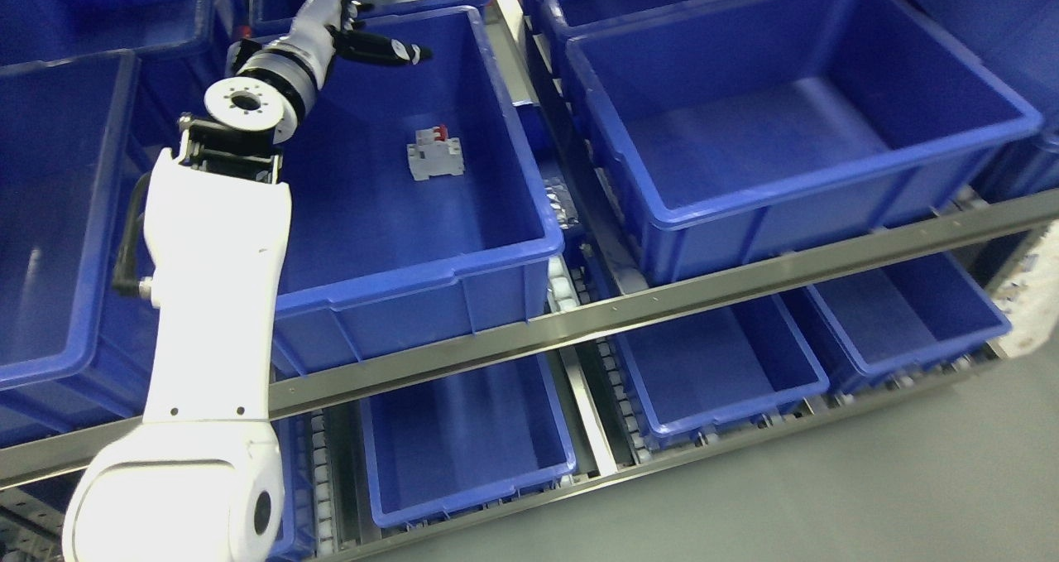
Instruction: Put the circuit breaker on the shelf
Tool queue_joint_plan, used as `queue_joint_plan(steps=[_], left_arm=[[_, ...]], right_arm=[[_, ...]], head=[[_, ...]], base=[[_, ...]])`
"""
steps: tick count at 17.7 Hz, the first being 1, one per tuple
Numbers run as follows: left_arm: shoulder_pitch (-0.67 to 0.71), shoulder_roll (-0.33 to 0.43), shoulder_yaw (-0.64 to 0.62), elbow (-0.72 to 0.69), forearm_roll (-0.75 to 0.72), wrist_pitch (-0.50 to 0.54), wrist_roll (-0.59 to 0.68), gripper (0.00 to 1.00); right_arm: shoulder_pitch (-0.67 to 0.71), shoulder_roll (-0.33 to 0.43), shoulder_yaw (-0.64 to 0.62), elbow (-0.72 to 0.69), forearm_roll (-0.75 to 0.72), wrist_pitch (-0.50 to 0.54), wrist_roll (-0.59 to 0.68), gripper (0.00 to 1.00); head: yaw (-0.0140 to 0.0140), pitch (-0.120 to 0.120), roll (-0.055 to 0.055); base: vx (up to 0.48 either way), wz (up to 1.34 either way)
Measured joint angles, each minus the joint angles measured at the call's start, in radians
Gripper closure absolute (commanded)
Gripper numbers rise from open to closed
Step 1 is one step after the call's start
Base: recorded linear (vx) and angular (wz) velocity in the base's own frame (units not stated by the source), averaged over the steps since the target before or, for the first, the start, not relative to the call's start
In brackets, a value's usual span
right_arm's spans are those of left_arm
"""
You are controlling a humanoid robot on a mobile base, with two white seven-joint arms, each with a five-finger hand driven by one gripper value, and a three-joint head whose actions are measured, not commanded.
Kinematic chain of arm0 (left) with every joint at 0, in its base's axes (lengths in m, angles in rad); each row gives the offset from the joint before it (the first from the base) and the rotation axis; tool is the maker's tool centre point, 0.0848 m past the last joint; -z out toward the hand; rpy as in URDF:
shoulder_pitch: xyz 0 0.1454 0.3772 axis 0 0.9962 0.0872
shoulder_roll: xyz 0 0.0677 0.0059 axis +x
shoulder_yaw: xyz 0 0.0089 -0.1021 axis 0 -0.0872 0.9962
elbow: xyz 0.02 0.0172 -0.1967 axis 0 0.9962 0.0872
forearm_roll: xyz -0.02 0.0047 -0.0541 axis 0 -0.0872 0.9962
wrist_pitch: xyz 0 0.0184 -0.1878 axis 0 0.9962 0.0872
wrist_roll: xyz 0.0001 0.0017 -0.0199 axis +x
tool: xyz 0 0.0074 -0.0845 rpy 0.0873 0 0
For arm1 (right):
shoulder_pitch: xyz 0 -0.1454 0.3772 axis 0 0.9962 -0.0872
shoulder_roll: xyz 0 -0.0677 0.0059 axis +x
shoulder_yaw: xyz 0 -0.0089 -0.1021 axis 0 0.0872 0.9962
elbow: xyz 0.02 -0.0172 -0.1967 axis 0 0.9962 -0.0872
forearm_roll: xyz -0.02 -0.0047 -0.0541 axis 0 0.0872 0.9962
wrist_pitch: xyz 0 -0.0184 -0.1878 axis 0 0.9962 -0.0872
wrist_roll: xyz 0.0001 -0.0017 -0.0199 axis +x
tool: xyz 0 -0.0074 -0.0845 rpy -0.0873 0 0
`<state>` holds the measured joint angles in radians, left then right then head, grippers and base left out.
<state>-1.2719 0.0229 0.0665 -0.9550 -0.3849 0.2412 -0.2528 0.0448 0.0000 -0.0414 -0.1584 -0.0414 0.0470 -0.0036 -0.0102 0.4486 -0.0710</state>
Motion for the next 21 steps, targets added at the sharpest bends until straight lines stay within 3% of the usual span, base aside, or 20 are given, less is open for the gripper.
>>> queue_joint_plan(steps=[4, 6, 14, 21], left_arm=[[0.116, -0.008, 0.07, -0.098, 0.093, -0.31, 0.14, 0.0], [0.202, -0.011, 0.096, -0.152, 0.126, -0.392, 0.152, 0.0], [0.454, -0.017, 0.131, -0.364, 0.207, -0.363, 0.147, 0.0], [0.598, -0.02, 0.137, -0.491, 0.228, -0.365, 0.144, 0.0]], right_arm=[[0.0, 0.0, 0.0, 0.0, 0.0, 0.0, 0.0, 0.0], [0.0, 0.0, 0.0, 0.0, 0.0, 0.0, -0.001, 0.0], [0.001, 0.0, 0.0, 0.0, 0.0, 0.001, -0.004, 0.0], [0.0, 0.0, 0.0, 0.0, 0.0, 0.001, 0.0, 0.0]], head=[[0.0, 0.0, 0.0], [0.0, 0.0, 0.0], [0.0, 0.0, 0.0], [0.0, 0.0, 0.0]], base=[[-0.221, -0.19], [-0.23, -0.19], [-0.165, -0.04], [0.058, -0.06]])
